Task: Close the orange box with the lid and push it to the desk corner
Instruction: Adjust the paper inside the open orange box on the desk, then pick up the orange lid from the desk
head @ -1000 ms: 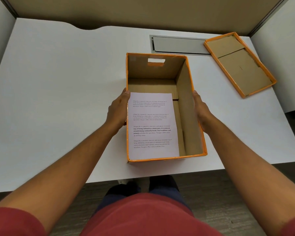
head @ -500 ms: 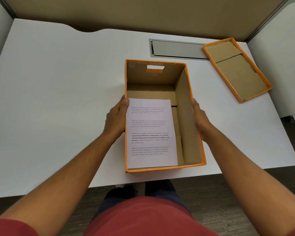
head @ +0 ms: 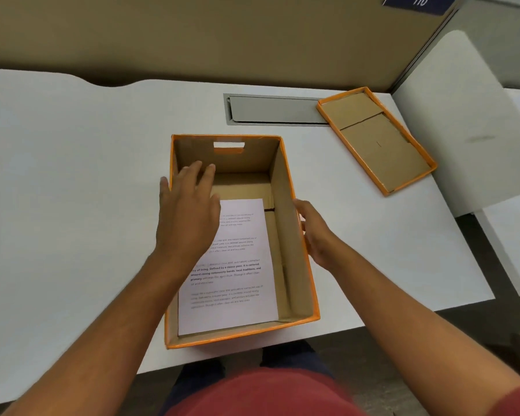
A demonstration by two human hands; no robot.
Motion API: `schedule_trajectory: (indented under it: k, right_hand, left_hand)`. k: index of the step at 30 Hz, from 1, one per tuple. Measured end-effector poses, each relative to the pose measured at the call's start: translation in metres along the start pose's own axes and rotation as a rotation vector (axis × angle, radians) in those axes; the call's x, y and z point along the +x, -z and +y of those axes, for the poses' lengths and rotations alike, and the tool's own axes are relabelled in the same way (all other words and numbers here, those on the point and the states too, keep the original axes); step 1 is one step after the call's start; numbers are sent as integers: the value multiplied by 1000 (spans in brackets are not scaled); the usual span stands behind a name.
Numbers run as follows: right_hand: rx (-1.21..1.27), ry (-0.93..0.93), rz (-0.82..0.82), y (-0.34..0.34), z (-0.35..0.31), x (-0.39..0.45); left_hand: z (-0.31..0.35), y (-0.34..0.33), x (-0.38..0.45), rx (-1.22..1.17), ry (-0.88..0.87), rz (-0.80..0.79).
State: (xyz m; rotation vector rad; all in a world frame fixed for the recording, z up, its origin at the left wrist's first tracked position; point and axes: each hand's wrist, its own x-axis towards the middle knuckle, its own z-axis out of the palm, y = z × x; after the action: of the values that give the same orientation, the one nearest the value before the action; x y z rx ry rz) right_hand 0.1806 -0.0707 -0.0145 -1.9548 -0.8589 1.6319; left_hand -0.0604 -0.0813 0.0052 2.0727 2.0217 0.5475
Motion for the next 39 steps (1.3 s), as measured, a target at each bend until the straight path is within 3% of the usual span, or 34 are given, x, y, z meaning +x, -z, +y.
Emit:
schedule_trajectory:
  k: [3, 8, 12, 15, 21, 27, 32, 35, 37, 39]
  right_hand:
    - [-47, 70, 65, 29, -5, 15]
    - [-366, 301, 282, 134, -14, 81]
    - [-677, 361, 419, 231, -19, 150]
    - [-916, 322, 417, 278, -13, 191]
    - [-1203, 447, 365, 263, 38, 189]
    - [-1130, 577, 257, 212, 97, 102]
    - [-920, 630, 132, 229, 101, 94]
    - [-692, 558, 368, 274, 83, 127]
    - [-706, 419, 559, 308, 70, 149]
    - [-667, 218, 555, 338, 58, 165]
  left_hand:
    - [46, -15, 15, -38, -126, -18]
    - [140, -60, 38, -100, -290, -163]
    - [201, -100, 51, -152, -251, -274]
    - [230, -127, 60, -162, -206, -357]
    - [261, -170, 73, -122, -112, -498]
    - [275, -218, 79, -56, -200, -547]
    - [277, -240, 71, 131, -306, -742]
    - [276, -242, 66, 181, -305, -755]
    - [278, -243, 63, 213, -306, -750]
    - [280, -245, 60, 247, -317, -739]
